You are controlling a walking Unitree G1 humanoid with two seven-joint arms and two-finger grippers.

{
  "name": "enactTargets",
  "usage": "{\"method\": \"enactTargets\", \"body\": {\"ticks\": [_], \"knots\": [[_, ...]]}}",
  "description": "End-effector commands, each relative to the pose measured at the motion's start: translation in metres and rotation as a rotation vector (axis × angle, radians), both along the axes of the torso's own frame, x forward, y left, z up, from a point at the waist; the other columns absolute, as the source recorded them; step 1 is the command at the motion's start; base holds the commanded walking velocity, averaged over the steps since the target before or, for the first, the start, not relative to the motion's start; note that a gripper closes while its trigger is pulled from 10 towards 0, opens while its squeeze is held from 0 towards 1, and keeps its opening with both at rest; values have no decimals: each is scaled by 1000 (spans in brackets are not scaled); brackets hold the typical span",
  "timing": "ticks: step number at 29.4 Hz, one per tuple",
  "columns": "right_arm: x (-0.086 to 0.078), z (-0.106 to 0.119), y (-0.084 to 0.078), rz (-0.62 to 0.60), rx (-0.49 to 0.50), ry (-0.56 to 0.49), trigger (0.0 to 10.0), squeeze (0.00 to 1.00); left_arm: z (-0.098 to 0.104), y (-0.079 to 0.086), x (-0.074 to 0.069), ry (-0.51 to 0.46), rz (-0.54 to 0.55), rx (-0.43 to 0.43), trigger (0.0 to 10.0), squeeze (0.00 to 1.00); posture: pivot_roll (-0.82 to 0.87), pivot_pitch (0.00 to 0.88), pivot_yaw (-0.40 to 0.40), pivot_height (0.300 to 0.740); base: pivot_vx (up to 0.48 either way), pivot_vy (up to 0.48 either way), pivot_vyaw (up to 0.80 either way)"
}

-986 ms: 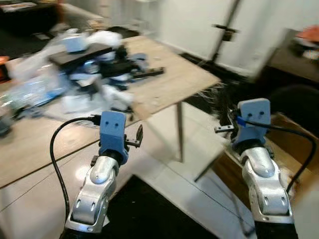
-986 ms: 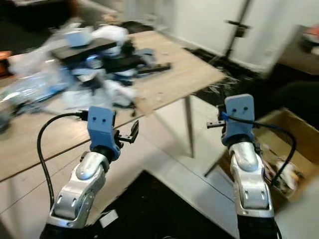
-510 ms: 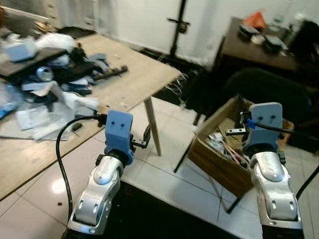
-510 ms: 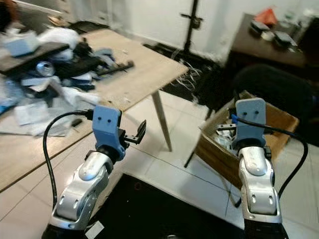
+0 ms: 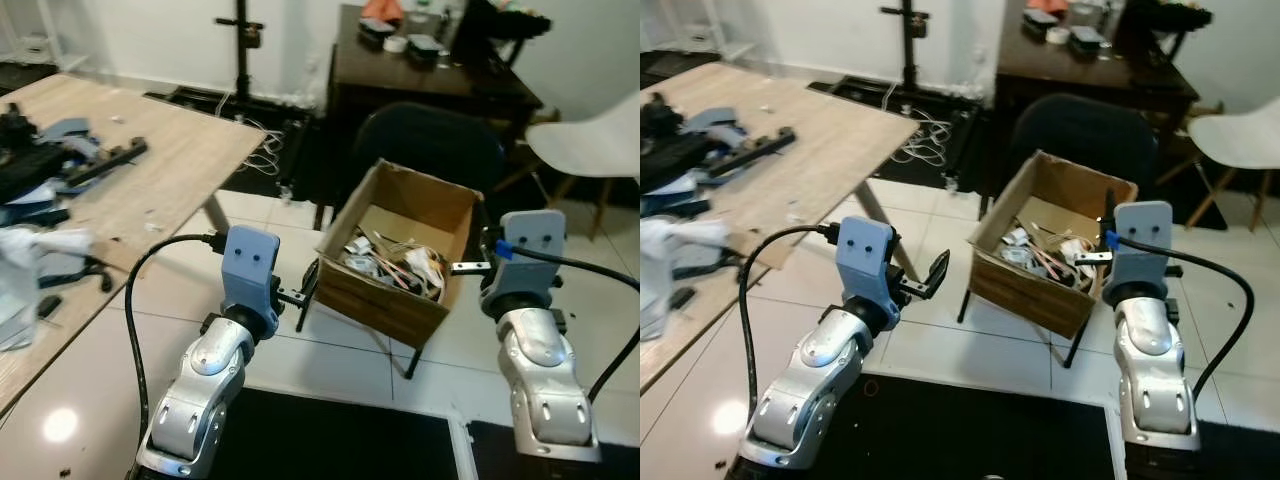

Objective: Picking trash to rubbish bin

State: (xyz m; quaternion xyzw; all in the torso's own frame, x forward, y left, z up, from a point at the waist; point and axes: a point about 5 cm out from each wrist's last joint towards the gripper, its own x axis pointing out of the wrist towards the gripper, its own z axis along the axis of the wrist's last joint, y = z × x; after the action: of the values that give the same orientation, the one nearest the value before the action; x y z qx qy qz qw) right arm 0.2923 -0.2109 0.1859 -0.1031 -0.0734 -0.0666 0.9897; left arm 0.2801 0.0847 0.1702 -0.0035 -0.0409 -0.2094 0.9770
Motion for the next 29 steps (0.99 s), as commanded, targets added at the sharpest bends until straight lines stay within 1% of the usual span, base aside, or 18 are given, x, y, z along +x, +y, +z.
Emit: {"method": "enactTargets", "body": {"ticks": [1,9,12,14,19,22,26,27,29], "knots": [[-2,-4,-7,-23,18,24,10000,0,-2,-1,0,9,5,11,10000,0,22,88,-38,740,0,0,-800],[-2,-6,-8,-29,20,30,10000,0,-1,2,2,12,9,-7,10000,0,23,88,-26,740,0,0,-800],[-2,-6,-8,-30,19,30,10000,0,1,4,4,-4,26,2,10000,0,24,89,-24,740,0,0,-800],[-2,-7,-10,-31,20,31,10000,0,2,3,6,-3,40,-7,10000,0,24,89,-24,740,0,0,-800],[1,-6,-8,-25,19,21,10000,0,1,5,8,-6,42,16,10000,0,39,88,-12,740,0,0,-800],[3,-7,1,13,6,18,10000,0,-1,7,12,-9,53,45,10000,0,44,88,7,740,0,0,0],[4,-8,11,58,3,13,10000,0,-4,11,20,3,106,89,10000,0,45,88,12,740,0,0,0],[4,-8,11,58,3,13,10000,0,-4,11,20,3,106,89,10000,0,45,88,12,740,0,0,0],[5,-7,17,91,4,7,10000,0,-4,13,22,4,120,83,10000,0,47,88,15,740,0,0,0]]}}
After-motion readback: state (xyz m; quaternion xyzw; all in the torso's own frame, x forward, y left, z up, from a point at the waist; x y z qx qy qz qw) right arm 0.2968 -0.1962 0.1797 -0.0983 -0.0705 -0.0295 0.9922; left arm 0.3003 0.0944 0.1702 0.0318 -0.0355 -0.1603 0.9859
